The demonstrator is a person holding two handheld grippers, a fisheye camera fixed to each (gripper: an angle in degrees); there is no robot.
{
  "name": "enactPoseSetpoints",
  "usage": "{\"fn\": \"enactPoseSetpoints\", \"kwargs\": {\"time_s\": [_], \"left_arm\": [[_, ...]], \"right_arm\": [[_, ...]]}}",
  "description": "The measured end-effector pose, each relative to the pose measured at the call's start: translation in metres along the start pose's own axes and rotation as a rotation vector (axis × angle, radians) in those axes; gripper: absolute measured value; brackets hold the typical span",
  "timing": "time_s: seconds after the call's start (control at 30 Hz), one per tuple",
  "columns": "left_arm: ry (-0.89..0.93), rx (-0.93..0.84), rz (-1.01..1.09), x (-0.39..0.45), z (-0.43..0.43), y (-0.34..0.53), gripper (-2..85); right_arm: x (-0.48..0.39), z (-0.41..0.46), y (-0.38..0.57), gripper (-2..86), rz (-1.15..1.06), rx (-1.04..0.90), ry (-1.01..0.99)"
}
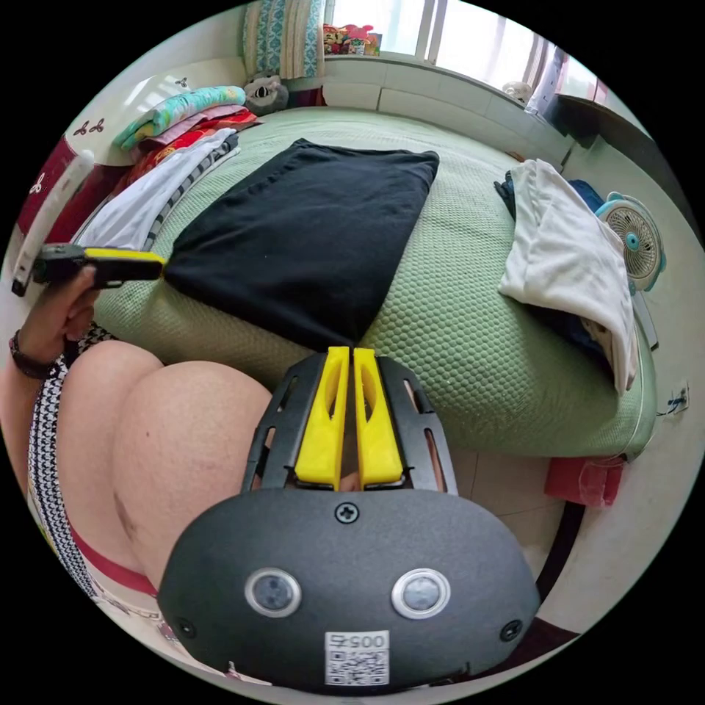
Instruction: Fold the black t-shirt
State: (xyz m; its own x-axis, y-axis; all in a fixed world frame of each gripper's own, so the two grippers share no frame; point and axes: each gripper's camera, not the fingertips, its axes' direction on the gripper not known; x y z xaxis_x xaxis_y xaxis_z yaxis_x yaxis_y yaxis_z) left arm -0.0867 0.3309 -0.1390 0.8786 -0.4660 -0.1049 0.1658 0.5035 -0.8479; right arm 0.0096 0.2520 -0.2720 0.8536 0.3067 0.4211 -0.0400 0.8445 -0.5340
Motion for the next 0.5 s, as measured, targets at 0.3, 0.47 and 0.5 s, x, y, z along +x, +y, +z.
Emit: {"fn": "enactPoseSetpoints", "kwargs": {"time_s": [0.3,0.47,0.5], "left_arm": [[0.190,0.177,-0.131,-0.028,-0.031,0.021,-0.3],[0.245,0.260,-0.070,-0.013,-0.057,0.010,0.2],[0.252,0.255,-0.056,-0.009,-0.058,0.005,0.1]], "right_arm": [[0.011,0.009,-0.007,-0.8,0.021,-0.002,-0.044],[0.009,0.014,-0.011,-0.9,0.001,0.007,-0.002],[0.009,0.014,-0.012,-0.9,0.002,0.006,-0.001]]}}
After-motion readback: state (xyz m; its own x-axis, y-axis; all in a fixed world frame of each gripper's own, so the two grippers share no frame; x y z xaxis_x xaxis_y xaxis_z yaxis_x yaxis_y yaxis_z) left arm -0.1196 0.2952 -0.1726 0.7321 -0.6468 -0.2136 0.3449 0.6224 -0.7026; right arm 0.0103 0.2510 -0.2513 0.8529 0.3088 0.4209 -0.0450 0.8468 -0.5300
